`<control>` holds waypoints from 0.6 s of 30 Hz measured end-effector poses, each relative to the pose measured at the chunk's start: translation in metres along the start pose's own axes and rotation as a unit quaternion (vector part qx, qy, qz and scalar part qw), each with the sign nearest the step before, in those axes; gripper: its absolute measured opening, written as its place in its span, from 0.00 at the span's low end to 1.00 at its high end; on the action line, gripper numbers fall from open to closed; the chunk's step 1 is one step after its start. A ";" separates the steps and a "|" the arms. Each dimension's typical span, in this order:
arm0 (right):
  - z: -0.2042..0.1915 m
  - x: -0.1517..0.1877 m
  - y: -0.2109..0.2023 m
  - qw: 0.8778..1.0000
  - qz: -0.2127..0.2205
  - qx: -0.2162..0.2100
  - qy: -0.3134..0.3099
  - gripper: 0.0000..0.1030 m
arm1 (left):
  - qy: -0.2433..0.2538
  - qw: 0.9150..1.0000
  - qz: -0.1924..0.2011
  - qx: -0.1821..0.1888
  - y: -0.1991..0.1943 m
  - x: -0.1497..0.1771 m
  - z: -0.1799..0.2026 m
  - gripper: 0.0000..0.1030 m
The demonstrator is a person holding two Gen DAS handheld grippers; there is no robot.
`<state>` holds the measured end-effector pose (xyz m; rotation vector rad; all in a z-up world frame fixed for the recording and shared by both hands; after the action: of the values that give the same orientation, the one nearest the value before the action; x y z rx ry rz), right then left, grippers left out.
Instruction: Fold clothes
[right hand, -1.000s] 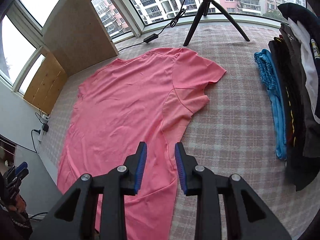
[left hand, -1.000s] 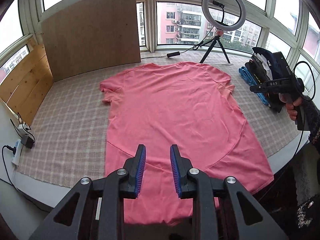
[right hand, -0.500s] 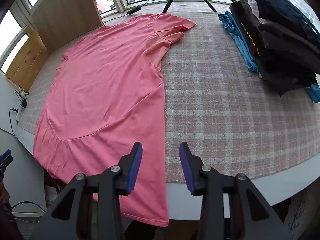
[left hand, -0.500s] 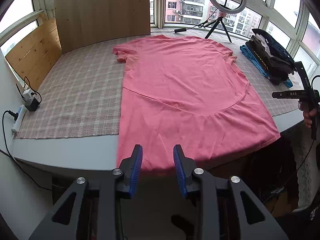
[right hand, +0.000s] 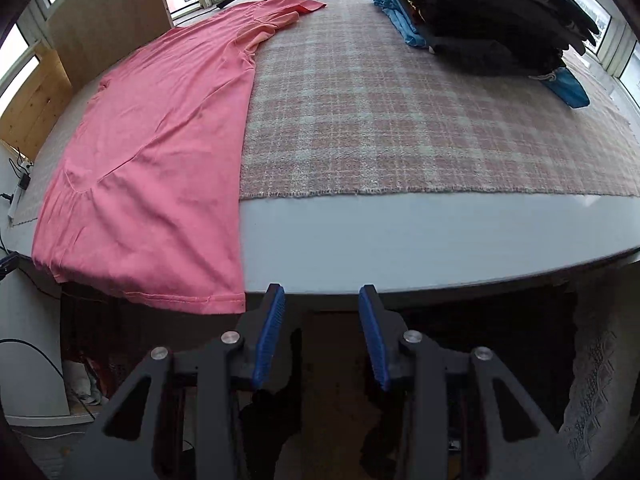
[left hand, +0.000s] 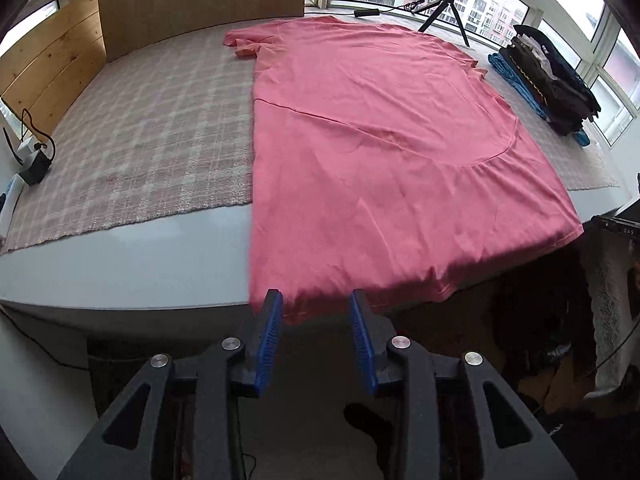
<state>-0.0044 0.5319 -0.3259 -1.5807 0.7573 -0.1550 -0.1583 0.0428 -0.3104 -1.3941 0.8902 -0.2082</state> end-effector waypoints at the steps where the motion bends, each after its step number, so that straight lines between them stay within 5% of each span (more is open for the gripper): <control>1: -0.003 0.004 0.004 1.000 -0.002 -0.003 0.000 0.37 | -0.007 1.000 -0.005 0.002 0.002 0.005 -0.003 0.38; 5: -0.027 0.014 0.018 1.000 -0.013 -0.016 -0.015 0.37 | -0.039 0.999 -0.025 0.014 0.013 0.017 -0.017 0.38; 12: -0.045 0.018 0.020 0.997 -0.012 0.024 -0.072 0.39 | -0.063 0.997 -0.037 0.009 0.026 0.011 -0.022 0.35; 15: -0.049 0.013 0.011 0.998 -0.011 0.014 -0.068 0.39 | -0.052 0.998 -0.037 0.016 0.032 0.012 -0.018 0.05; 18: -0.058 0.004 -0.006 0.998 -0.005 0.006 -0.063 0.39 | -0.044 0.998 -0.036 0.018 0.033 0.016 -0.015 0.00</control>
<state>-0.0290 0.4816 -0.3110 -1.5688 0.6481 -0.0661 -0.1693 0.0290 -0.3452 -1.3934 0.7609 -0.2146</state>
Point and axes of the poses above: each gripper's, at about its wrist camera, not at the fingertips, and y roughly the way its jaws point, z to its right, x to its underside, the point moved 10 cm from there along y, roughly the way its jaws point, and after that the axes turned 13 degrees about y, right-handed, at the moved point
